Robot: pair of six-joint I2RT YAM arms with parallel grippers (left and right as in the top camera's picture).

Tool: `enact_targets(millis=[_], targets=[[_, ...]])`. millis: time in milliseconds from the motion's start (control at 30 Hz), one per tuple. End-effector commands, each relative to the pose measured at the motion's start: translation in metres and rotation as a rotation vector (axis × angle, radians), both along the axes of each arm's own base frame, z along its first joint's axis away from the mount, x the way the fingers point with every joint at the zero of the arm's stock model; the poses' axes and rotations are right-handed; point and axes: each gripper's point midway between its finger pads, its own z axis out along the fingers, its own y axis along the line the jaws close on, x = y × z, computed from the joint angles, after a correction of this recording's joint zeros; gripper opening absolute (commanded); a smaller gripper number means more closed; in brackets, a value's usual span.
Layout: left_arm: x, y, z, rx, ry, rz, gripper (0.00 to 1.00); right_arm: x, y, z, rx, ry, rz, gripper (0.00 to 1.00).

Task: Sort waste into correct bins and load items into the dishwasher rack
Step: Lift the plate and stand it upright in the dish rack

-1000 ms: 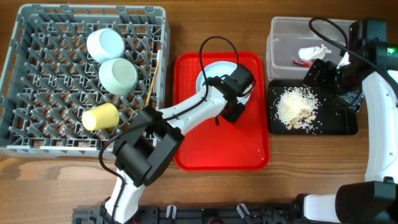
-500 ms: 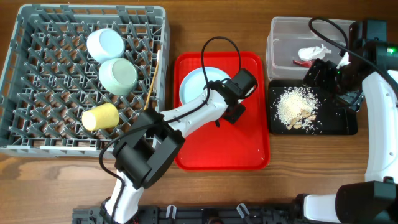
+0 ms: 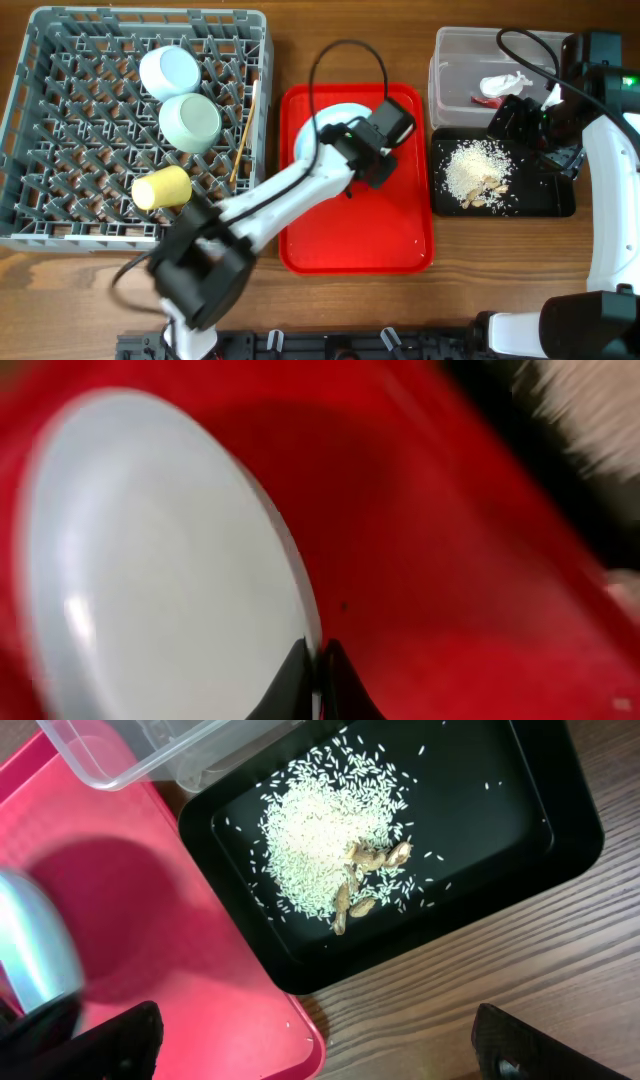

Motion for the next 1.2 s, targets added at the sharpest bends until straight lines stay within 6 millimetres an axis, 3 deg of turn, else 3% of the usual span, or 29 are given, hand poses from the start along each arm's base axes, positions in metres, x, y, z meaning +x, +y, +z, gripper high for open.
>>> enact_targets(millis=[0,200,400,500,667,967,1000,1033,1067,1100,1133,1167], targets=[[0.015,0.018,0.105,-0.185,-0.16,0.076,0.04,0.003,0.002,0.01,0.005,-0.038,0.022,1.0],[0.035,0.079,0.176,-0.41,-0.187,0.232,0.04,0.003,0.002,0.01,0.005,-0.039,0.024,1.0],[0.054,0.126,0.185,-0.683,0.019,0.261,0.04,0.003,0.002,0.01,0.005,-0.04,0.024,1.0],[0.065,0.15,0.181,-0.761,0.083,0.278,0.04,0.003,0.002,0.01,0.005,-0.04,0.024,1.0],[0.078,0.173,0.162,-0.866,0.203,0.29,0.04,0.003,0.002,0.01,0.005,-0.04,0.024,1.0],[0.108,0.215,0.114,-0.82,0.242,0.45,0.04,0.003,0.002,0.01,0.005,-0.04,0.024,1.0],[0.111,0.222,0.11,-0.798,0.225,0.478,0.16,0.003,0.002,0.01,0.005,-0.04,0.024,1.0],[0.112,0.226,0.109,-0.786,0.215,0.494,0.43,0.003,0.002,0.011,0.005,-0.041,0.024,1.0],[0.113,0.228,0.108,-0.78,0.21,0.501,0.61,0.004,0.002,0.011,0.005,-0.043,0.024,1.0],[0.113,0.229,0.108,-0.78,0.209,0.501,0.87,0.005,0.002,0.011,0.004,-0.047,0.024,1.0],[0.114,0.229,0.108,-0.776,0.207,0.502,1.0,0.006,0.002,0.011,0.003,-0.052,0.024,1.0],[0.115,0.232,0.107,-0.761,0.194,0.516,1.0,0.006,0.002,0.011,0.003,-0.053,0.025,1.0]])
